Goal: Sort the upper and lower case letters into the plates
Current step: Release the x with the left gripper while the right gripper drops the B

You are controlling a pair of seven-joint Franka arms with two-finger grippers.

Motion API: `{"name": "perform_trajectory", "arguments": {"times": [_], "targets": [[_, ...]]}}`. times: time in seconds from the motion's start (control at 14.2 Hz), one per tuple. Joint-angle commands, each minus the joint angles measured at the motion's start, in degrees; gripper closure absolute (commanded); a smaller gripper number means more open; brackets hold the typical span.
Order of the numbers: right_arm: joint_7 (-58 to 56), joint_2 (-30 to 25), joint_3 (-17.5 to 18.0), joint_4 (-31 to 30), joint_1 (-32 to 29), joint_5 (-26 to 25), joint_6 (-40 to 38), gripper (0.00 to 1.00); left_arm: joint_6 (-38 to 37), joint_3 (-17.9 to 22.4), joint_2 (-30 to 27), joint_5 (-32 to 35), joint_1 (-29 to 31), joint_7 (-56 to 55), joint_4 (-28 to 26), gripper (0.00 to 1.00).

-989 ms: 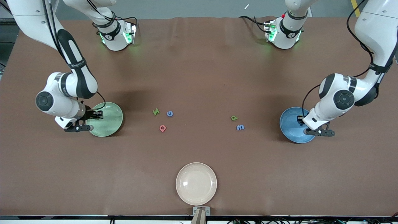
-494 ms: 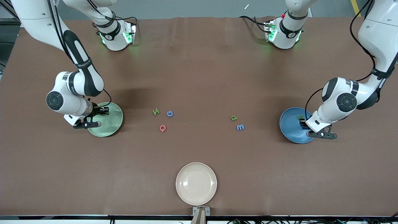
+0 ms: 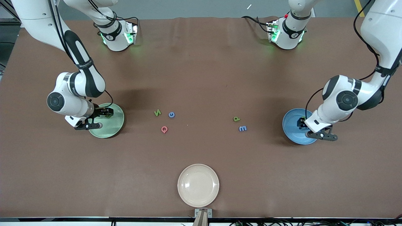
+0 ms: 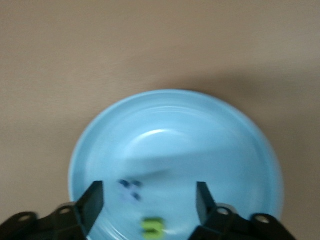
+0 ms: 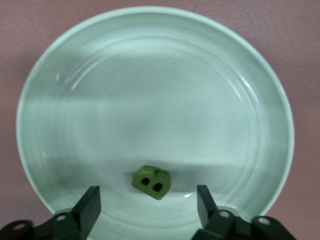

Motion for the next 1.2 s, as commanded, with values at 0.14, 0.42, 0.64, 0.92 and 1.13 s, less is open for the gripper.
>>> {"name": "perform_trajectory", "arguments": {"times": [0.14, 0.42, 0.64, 0.92, 1.13], "targets": [[12.66, -0.94, 0.3, 2.72, 7.25, 3.67, -3.18, 0.0, -3.12, -8.09, -0.68, -1.81, -3.91, -17.57, 1.06, 0.0], [27.88, -0.94, 0.3, 3.6, 13.58, 6.38, -2.92, 0.0, -3.39, -7.48, 5.99, -1.82, -14.02, -33.83, 8.34, 0.0], [31.06, -0.94, 0.3, 3.87, 16.23, 6.48, -2.57, 0.0, -3.56, -4.07, 11.19, -1.11, -21.83, -44.74, 14.41, 0.0], [35.9, -1.02, 0.13, 3.95, 16.94, 6.4, -2.39, 0.0, -3.47, 7.27, 11.81, -1.81, -34.24, -48.81, 16.8, 0.0], [35.64, -0.94, -0.05, 5.1, 17.38, 4.56, -2.56, 0.0, -3.12, 7.55, 13.22, -1.82, -34.61, -48.64, 17.06, 0.11]]}}
